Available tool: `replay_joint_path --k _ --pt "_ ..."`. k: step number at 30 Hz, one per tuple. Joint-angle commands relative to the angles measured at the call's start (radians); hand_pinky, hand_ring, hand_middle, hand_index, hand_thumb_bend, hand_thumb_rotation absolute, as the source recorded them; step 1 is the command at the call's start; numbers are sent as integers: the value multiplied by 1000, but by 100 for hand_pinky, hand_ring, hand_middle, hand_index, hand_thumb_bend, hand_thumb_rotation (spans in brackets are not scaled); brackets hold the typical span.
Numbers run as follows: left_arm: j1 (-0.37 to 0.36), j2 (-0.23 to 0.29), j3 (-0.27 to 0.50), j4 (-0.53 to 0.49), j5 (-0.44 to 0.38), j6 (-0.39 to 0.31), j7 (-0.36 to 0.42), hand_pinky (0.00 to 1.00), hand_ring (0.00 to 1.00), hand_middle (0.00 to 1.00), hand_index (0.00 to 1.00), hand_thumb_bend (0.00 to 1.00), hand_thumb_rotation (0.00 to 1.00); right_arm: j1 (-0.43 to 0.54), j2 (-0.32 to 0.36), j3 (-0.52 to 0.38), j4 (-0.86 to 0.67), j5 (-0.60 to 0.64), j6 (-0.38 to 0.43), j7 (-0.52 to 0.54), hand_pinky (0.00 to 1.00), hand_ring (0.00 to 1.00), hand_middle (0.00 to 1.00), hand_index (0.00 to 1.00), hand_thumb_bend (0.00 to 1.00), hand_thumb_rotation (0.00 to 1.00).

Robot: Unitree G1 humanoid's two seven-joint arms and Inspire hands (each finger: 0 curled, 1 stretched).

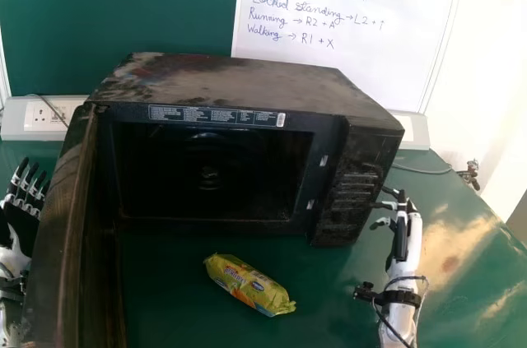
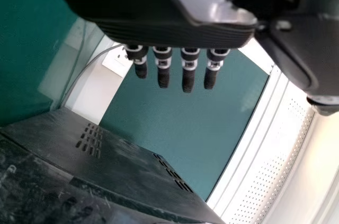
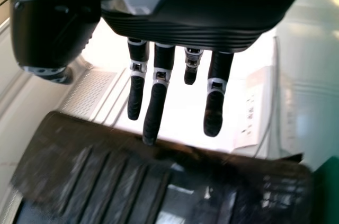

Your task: Put biscuit inside oven

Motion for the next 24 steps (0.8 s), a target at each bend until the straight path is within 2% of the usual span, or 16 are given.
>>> replay_joint_path --k 1,5,8,10,13,19,20,24 --pt "43 -45 -5 30 -5 6 3 12 47 67 85 13 0 84 18 23 41 -46 -37 -14 23 31 44 66 69 95" --pt "44 -50 -3 23 -10 4 -4 12 46 66 85 12 0 87 11 44 40 -88 -71 -48 25 32 46 66 78 96" --pt "44 -52 -3 24 -7 0 -3 2 45 66 85 10 0 91 -6 74 35 -156 -94 -105 26 32 48 67 82 99" --pt "42 -52 -2 28 -7 -2 -1 7 45 65 84 11 0 92 -20 97 30 -205 -104 -144 26 32 49 67 85 99" --pt "46 -57 -3 16 -5 0 7 1 46 66 84 11 0 92 -44 137 20 -281 -115 -219 28 36 50 68 86 100" --pt "52 -58 -6 3 3 7 26 0 47 66 85 12 0 84 -76 203 0 -371 -129 -310 31 39 52 68 88 94" --pt "50 -57 -6 7 4 4 27 10 48 66 84 14 0 83 -78 212 -4 -377 -131 -311 32 40 52 68 88 93" --pt "41 -50 -4 32 1 -2 16 21 49 66 84 16 0 78 -92 251 -34 -405 -132 -319 32 40 55 70 93 90"
